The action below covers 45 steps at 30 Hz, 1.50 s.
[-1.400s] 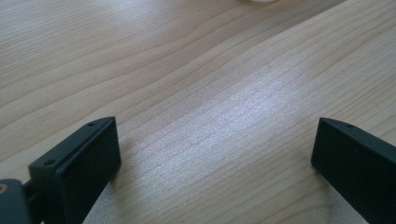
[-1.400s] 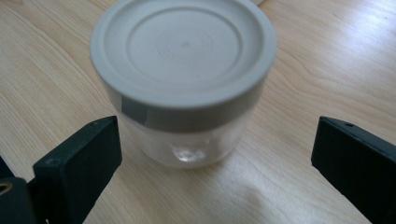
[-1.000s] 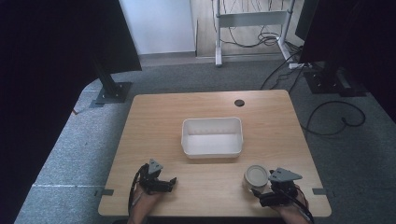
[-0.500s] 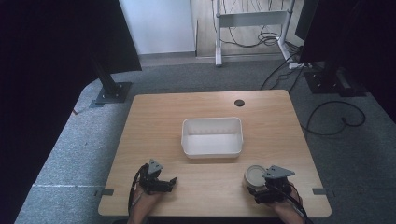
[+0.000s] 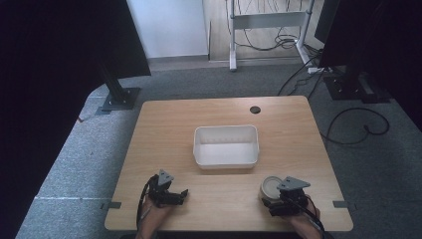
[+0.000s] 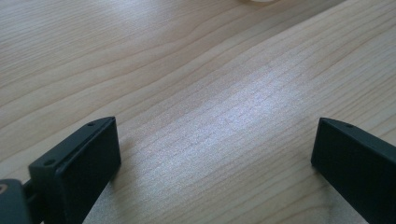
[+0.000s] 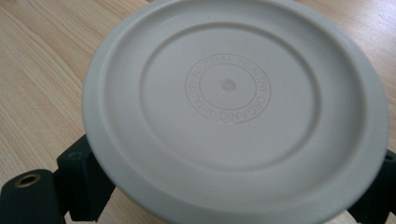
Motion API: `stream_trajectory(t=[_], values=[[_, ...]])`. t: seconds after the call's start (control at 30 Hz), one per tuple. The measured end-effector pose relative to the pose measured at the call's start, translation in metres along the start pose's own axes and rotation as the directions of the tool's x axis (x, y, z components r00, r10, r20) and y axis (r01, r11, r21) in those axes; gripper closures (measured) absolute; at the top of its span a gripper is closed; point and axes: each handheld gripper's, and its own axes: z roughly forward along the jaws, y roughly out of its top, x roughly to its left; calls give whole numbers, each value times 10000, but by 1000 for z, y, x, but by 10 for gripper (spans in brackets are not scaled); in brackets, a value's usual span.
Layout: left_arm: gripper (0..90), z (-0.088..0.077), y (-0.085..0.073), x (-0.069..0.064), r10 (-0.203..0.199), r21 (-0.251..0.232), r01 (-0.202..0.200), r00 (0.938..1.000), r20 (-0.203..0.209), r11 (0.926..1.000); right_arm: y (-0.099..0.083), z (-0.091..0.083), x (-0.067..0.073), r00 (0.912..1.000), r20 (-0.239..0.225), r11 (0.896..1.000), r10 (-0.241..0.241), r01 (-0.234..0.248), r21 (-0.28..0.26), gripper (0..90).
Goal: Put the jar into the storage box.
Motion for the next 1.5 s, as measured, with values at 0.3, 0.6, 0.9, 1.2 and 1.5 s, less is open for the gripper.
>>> stream_trajectory(t=[0.3,0.6,0.9,1.2,1.5], values=[[10,0,0,0,3,2,-3,10000,0,10000,7,-2,1,9998,143,9999,-116,117,-102,92],[10,0,0,0,7,2,-7,10000,-1,10000,18,0,4,9995,199,9994,-259,263,-243,93],[10,0,0,0,6,4,-6,10000,1,10000,32,4,7,9993,242,9988,-281,291,-398,92],[10,0,0,0,3,0,-3,10000,-1,10000,45,10,10,9992,174,9982,-357,365,-467,93],[10,0,0,0,-1,0,1,10000,0,10000,59,14,12,9989,187,9973,-425,435,-596,93]])
